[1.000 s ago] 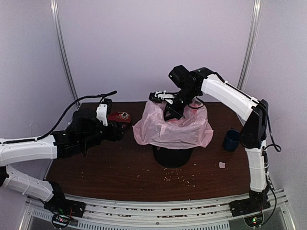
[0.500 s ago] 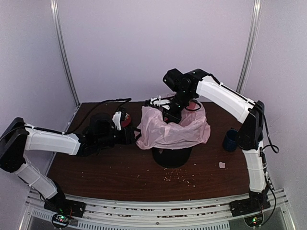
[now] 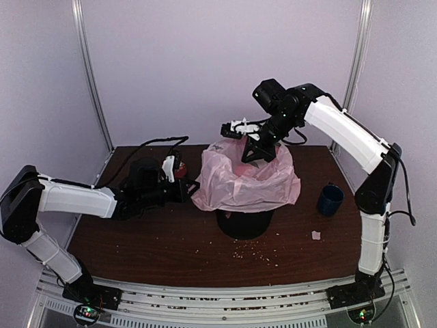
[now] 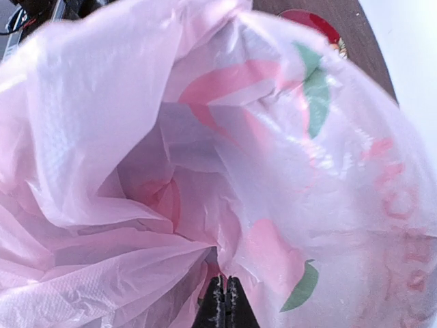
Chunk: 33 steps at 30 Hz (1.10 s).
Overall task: Put the trash bags into the trash bin
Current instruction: Hold the tie handles of the trash bin, then adjust the bag body with the trash bin.
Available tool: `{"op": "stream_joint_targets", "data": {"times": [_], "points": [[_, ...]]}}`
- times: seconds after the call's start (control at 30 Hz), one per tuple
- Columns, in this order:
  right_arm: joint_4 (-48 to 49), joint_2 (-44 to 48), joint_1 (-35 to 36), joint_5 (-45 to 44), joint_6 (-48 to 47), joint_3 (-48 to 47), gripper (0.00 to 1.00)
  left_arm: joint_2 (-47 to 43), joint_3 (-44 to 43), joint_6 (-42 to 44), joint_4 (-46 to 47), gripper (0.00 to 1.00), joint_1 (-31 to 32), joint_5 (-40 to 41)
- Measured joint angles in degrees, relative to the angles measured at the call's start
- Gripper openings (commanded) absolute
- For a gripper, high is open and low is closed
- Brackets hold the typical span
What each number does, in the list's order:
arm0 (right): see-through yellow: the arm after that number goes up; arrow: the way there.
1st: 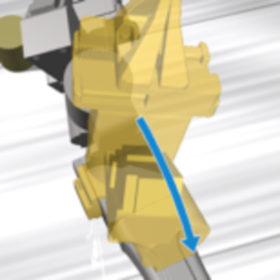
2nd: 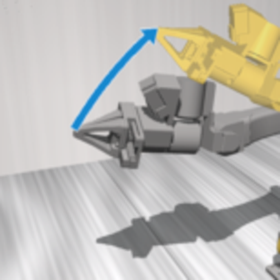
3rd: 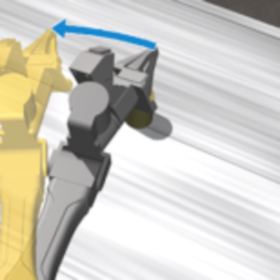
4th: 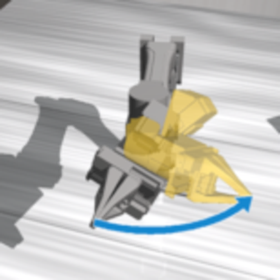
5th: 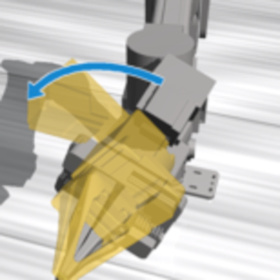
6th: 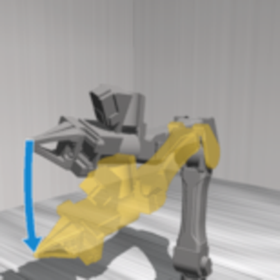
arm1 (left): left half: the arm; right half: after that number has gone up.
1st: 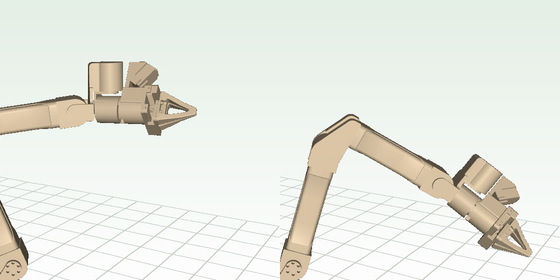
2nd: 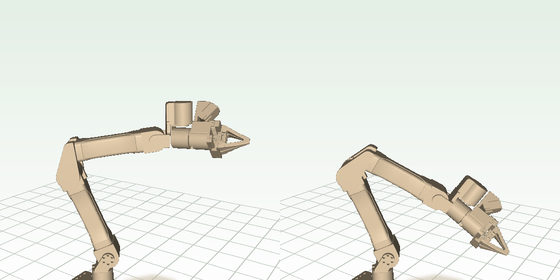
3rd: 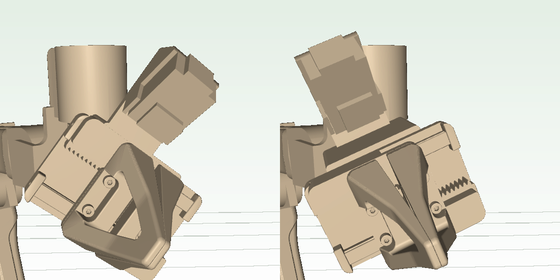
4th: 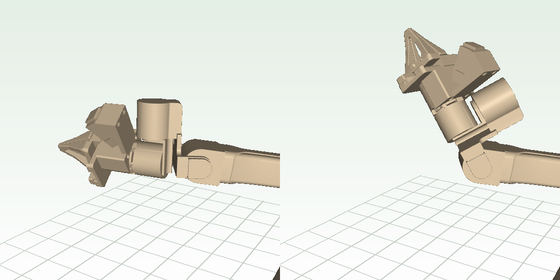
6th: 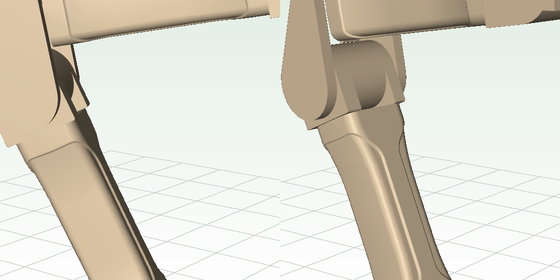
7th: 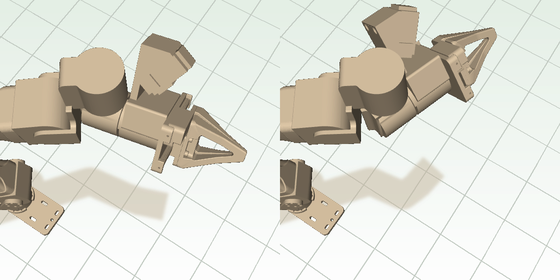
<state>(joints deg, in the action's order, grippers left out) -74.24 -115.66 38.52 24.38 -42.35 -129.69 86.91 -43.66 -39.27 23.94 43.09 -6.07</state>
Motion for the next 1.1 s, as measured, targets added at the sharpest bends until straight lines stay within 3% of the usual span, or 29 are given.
{"op": "stream_joint_targets", "data": {"times": [0.53,1.1], "points": [[-2.64,-7.54,0.26,-3.32,-9.84,9.46,0.0,3.04,-2.64,0.24,-0.07,0.0,0.0,1.44],[0.09,-15.32,3.04,-10.49,-10.99,14.82,0.0,3.74,-3.45,0.35,-0.07,0.0,0.02,3.96]]}}
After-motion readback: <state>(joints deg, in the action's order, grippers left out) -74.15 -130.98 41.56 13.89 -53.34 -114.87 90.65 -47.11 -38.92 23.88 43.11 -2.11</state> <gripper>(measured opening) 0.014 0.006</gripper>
